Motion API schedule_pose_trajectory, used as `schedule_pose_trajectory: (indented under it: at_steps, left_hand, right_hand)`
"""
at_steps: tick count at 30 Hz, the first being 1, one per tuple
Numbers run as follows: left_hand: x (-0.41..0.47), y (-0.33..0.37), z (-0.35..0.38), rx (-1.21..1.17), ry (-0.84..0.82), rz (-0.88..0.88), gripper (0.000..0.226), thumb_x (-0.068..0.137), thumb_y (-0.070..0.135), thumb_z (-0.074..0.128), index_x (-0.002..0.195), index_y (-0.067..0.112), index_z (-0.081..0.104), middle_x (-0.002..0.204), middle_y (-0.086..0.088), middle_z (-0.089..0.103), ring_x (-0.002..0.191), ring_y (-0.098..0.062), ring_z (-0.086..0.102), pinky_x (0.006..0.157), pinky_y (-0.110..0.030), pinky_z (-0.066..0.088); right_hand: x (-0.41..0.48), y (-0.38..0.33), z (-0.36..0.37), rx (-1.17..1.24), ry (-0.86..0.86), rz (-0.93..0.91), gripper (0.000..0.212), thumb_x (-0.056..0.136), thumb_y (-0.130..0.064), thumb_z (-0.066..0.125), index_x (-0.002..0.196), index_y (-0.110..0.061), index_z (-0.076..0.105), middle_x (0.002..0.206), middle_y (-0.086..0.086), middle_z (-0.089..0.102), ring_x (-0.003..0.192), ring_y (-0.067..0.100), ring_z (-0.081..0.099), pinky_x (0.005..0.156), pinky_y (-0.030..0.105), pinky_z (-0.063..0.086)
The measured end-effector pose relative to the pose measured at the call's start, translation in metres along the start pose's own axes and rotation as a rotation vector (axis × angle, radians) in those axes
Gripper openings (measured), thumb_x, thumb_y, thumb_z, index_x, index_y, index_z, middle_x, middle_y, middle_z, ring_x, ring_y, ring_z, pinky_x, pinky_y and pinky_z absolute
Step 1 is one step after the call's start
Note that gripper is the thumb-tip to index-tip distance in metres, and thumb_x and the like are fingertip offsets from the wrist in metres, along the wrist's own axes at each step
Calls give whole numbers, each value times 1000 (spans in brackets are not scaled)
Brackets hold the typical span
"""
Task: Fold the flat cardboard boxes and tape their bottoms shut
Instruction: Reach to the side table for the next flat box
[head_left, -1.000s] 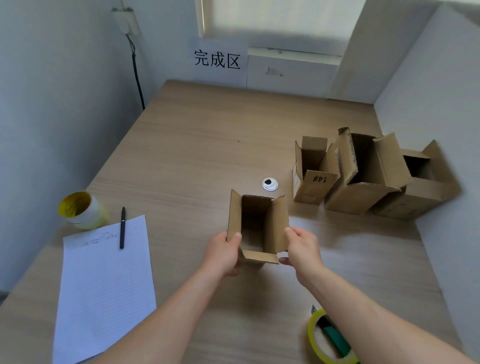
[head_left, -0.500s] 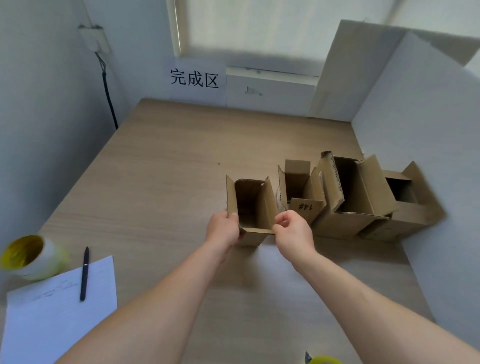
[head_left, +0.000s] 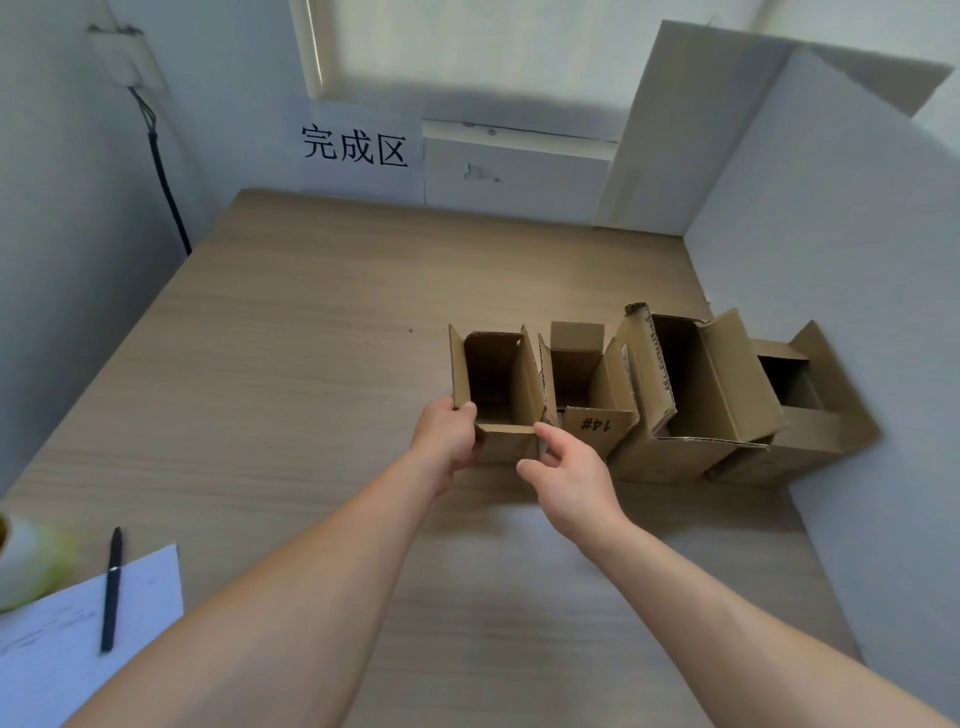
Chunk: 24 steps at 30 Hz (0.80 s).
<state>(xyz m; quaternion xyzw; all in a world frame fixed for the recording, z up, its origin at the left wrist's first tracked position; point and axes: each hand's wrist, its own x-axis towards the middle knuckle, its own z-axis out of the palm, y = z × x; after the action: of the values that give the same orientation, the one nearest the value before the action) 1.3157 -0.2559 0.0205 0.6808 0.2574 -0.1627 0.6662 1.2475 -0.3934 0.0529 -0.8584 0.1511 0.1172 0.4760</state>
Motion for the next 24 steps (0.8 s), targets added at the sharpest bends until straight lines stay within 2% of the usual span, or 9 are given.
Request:
schedule_pose_trajectory:
  at_steps: [4,5,7,8,11,13,17,21,24]
  left_hand:
    - [0,1,-5,192,12,84,14,97,23,43,92,18,55,108,-12,59,103,-37,64,90,-48,56]
    - [-3,2,-8,228,24,110,13,97,23,43,94,19,55,108,-10,58,102,-35,63,92,-46,54]
    - [-14,4,-12,281,42,165,16,97,21,43,98,20,58,102,-9,56,94,-31,58,84,-36,49]
    - [-22,6,-14,316,50,193,18,98,19,42,99,20,60,101,-11,57,95,-32,57,83,-37,47]
    - [-48,3,-24,520,94,277,29,102,20,42,123,11,60,130,-16,59,122,-33,53,99,-37,42]
    - [-69,-3,-31,648,120,338,41,103,26,42,139,8,52,142,-12,54,130,-29,49,106,-37,40]
    - [-121,-20,-49,848,178,422,47,102,36,43,143,14,48,145,-6,52,132,-24,48,106,-34,40]
    - [-190,-38,-75,930,302,475,45,102,35,44,142,15,49,149,-1,47,136,-19,42,105,-30,36]
    - [-246,-55,-99,959,401,459,43,102,35,43,140,15,49,147,0,48,135,-21,42,105,-33,38]
  right_hand:
    - [-3,0,-4,-4,0,-12,61,92,-18,61,149,-28,42,148,-2,50,136,15,45,106,33,40]
    - [-5,0,-5,-2,4,-16,61,92,-17,61,149,-27,43,148,-2,50,137,14,45,107,33,40]
    - [-8,-1,-8,5,11,-28,60,92,-16,59,148,-27,43,148,-2,49,138,14,44,106,33,40]
    - [-11,-1,-9,3,12,-37,59,92,-15,59,148,-27,44,148,-2,50,138,14,44,105,31,40]
    - [-24,-3,-14,-15,17,-79,57,94,-15,59,148,-24,44,148,-1,50,139,15,44,103,29,40]
    - [-34,-5,-16,-49,21,-126,55,95,-18,59,148,-23,45,148,-1,50,138,17,44,109,33,39]
    - [-64,-10,-16,-163,-19,-273,52,97,-24,57,148,-23,45,148,-2,50,138,18,44,112,35,37]
    - [-103,-19,-10,-258,-82,-462,53,99,-29,56,149,-20,42,150,-3,47,139,17,41,112,31,32]
    - [-134,-28,1,-306,-130,-587,53,99,-30,56,149,-19,43,153,-1,45,143,16,37,116,31,28]
